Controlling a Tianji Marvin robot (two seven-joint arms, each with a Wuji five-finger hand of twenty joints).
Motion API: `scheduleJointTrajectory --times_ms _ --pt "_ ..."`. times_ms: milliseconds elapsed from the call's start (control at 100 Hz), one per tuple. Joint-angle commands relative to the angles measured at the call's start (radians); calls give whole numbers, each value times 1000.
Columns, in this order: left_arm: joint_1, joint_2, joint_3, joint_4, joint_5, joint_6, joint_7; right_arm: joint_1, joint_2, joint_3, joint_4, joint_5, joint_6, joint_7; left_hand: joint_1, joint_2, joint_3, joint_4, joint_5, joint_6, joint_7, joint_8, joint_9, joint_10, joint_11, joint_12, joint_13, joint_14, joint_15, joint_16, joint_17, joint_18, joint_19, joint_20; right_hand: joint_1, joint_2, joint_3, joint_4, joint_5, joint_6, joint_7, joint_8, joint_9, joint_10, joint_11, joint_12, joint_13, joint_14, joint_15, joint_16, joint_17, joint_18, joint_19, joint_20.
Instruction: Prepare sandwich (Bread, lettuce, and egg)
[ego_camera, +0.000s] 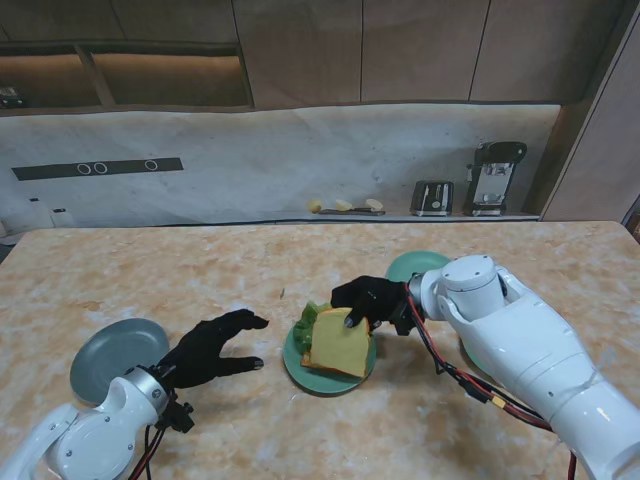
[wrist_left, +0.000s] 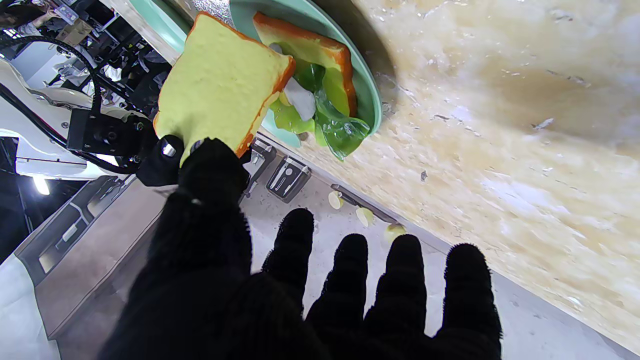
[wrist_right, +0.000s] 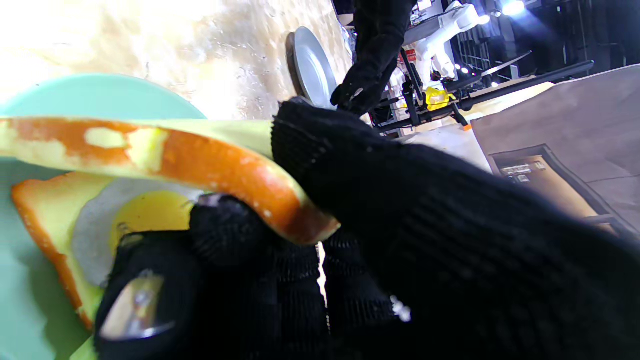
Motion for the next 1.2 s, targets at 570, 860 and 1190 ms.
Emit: scheduleJointTrajectory --times_ms 570,860,1190 --pt "4 -2 -6 8 -7 0 -14 46 -12 -82 0 -145 -62 -65 9 26 -16 -22 18 -17 12 8 0 -21 10 5 -20 -16 13 11 -14 -10 12 -19 1 204 -17 70 -104 -42 3 -81 -135 70 2 -209 -178 88 -4 6 -144 -139 27 23" --pt "2 -2 -5 13 -14 -7 -15 48 -13 -92 -9 -188 -77 -104 8 26 -17 -22 17 -18 12 8 0 -22 10 4 -19 -15 13 10 -14 -10 11 -19 -1 233 -40 36 -128 -42 -26 -134 -166 67 -40 -257 -210 122 -65 -3 -184 -129 -15 3" --pt "6 -2 -7 14 -10 -11 -10 51 -12 -117 -12 -284 -143 -169 10 26 -16 -22 19 -15 14 9 -2 -23 11 5 -19 -15 14 11 -13 -11 13 -19 -89 344 -134 9 -249 0 -180 -265 -314 57 -166 -382 -338 111 -221 -15 -320 -165 -62 -7"
